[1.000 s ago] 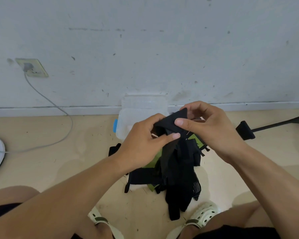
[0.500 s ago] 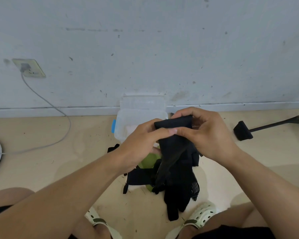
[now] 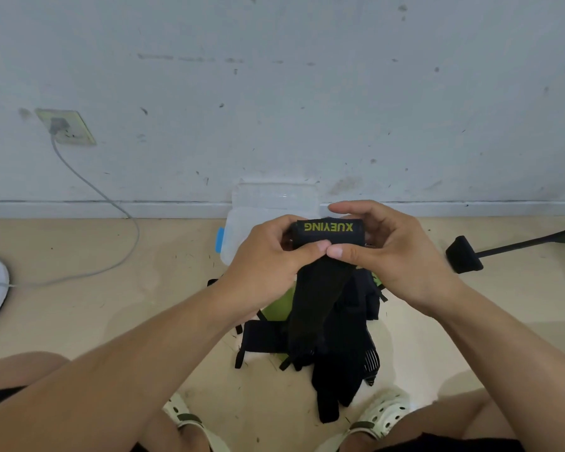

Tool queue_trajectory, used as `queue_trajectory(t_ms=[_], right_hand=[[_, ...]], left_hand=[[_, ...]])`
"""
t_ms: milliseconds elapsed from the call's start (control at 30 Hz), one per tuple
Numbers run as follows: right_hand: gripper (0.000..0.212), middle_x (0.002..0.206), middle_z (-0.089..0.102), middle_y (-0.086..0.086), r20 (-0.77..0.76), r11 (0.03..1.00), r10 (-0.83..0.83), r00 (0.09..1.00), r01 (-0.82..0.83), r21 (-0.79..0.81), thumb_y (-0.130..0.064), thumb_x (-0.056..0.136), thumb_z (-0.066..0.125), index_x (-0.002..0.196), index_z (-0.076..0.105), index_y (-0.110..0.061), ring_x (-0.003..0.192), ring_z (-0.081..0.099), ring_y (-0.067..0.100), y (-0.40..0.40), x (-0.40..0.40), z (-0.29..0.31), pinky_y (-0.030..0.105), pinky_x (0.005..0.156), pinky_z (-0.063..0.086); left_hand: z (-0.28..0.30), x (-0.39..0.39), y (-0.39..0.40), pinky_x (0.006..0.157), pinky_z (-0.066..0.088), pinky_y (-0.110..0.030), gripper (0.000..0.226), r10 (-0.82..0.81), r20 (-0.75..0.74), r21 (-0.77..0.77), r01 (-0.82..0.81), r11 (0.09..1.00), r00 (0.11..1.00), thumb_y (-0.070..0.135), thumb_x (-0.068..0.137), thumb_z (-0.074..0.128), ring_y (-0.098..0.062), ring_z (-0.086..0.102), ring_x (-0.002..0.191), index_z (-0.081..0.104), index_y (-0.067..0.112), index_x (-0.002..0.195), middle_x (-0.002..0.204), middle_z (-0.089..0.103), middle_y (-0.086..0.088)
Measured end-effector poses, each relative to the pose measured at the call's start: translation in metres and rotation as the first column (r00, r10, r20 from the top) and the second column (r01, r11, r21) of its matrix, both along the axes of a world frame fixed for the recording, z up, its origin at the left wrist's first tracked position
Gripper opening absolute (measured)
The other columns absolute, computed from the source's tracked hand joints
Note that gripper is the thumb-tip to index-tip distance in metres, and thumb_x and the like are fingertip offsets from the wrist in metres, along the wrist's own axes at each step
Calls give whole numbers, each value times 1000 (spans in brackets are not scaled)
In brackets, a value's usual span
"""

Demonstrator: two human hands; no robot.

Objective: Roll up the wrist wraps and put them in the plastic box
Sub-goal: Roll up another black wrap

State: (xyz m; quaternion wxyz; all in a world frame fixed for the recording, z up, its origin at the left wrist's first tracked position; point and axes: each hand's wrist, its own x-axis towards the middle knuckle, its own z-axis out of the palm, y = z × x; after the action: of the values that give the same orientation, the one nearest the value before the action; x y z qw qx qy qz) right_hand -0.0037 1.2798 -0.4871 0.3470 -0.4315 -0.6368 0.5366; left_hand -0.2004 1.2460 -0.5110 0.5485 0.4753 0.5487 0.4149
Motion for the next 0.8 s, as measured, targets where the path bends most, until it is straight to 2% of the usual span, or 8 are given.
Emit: queue_trajectory(t_ms=[233,300,367,467,567,633,733,800], right_hand=[[34,98,79,-9,120,998,50,992,-54,32,-32,73,79,106,72,-26,91,75,8,3,1,0,18,84,56],[30,95,79,-9,134,997,70,989,-75,33,-32,75,77,104,73,-26,88,75,7,5,2,2,18,83,56],[28,92,79,-8,96,997,63,993,-67,38,-28,76,77,103,73,-23,86,75,8,6,3,2,18,81,57],[26,93,80,-2,-3,998,-8,1000,8,55,-22,76,78,101,74,-19,85,76,12,5,2,0,22,80,59],[20,94,80,2,-10,989,-72,997,73,131,-16,80,81,98,75,-20,88,76,24,4,0,-5,33,81,62],[20,94,79,1,0,979,-97,995,95,178,-5,83,81,96,75,-19,91,76,24,1,0,-9,34,84,62],[27,94,80,-3,30,974,-108,994,100,203,2,83,81,95,76,-21,93,76,16,-3,-2,-13,29,86,60],[27,97,80,-2,46,979,-102,994,92,183,1,81,83,98,77,-19,96,76,17,-2,-2,-12,35,88,62]], left_hand=[[2,-4,2,94,60,-42,14,15,18,5,-15,1000,1000,18,86,83,-23,77,98,75,16,98,98,79,-6],[4,-4,2,92,61,-42,15,5,46,-11,-4,1000,999,19,86,83,-22,77,97,76,16,99,99,80,-6],[6,-4,2,97,61,-44,21,-12,70,-26,14,1000,997,20,88,80,-20,77,101,77,16,108,104,80,-4],[11,-1,1,101,59,-46,36,-43,121,-60,50,997,992,36,90,73,-17,75,108,75,17,121,113,79,-2],[13,2,0,102,57,-45,59,-105,171,-135,129,982,980,59,84,60,-15,73,113,72,21,127,117,78,1],[13,4,-1,102,56,-41,60,-145,195,-163,178,970,970,64,88,53,-13,72,115,71,24,129,117,78,3],[11,5,0,99,58,-40,42,-100,195,-156,131,979,976,49,102,52,-12,73,112,72,21,126,116,79,2],[8,4,0,103,57,-42,35,-54,181,-141,80,987,982,40,104,55,-14,74,111,73,19,126,116,79,0]])
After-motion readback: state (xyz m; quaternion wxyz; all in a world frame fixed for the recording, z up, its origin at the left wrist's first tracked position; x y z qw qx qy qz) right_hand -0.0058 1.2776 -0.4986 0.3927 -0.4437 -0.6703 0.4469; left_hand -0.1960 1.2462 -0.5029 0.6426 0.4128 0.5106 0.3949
